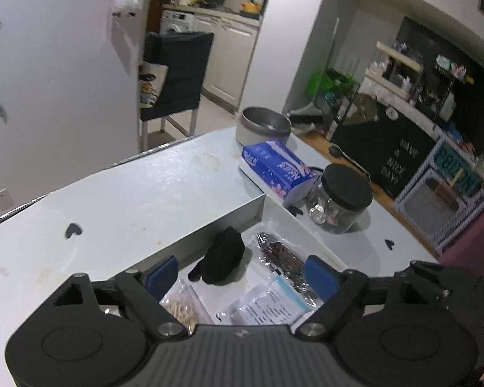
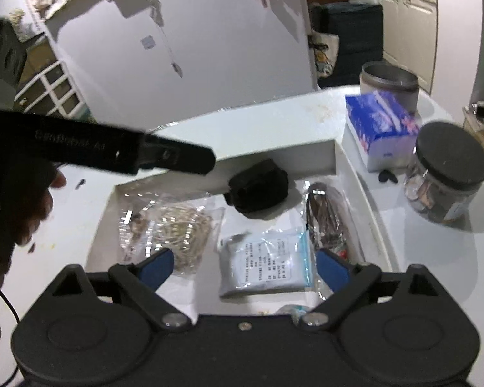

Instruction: Organize soft objects

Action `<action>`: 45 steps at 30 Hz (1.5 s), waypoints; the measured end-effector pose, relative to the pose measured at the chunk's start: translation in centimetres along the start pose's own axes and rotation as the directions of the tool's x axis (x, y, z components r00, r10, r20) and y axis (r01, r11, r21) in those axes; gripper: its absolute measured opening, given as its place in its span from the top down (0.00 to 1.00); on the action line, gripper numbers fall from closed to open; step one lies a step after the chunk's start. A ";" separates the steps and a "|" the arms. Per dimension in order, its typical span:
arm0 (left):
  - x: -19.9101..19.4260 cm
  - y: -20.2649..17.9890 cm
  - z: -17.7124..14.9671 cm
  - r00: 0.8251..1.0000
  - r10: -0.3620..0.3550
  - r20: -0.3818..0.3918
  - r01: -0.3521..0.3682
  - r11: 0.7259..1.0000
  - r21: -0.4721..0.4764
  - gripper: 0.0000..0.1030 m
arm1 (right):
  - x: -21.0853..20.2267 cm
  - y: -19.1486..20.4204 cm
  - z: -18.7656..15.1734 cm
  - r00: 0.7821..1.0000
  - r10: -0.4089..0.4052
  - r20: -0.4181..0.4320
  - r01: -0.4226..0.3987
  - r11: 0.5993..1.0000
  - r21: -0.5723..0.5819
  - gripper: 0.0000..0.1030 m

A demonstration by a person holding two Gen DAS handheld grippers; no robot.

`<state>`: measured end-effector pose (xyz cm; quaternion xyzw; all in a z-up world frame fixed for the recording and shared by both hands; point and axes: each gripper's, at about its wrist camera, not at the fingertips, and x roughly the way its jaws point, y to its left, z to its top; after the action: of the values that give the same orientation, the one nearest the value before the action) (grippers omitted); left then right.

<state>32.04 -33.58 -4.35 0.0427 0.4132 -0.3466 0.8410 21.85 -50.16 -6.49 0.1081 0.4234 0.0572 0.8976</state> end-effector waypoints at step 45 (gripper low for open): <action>-19.9 -7.4 -16.8 0.875 0.464 0.138 -0.395 0.850 -0.347 0.00 | -16.5 4.1 -5.8 0.966 -0.061 0.253 0.116 0.971 -0.210 0.00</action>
<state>7.98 -22.22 0.67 -0.0354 0.3476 -0.0824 0.9333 6.82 -48.53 3.29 -0.0062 0.3048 0.0501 0.9511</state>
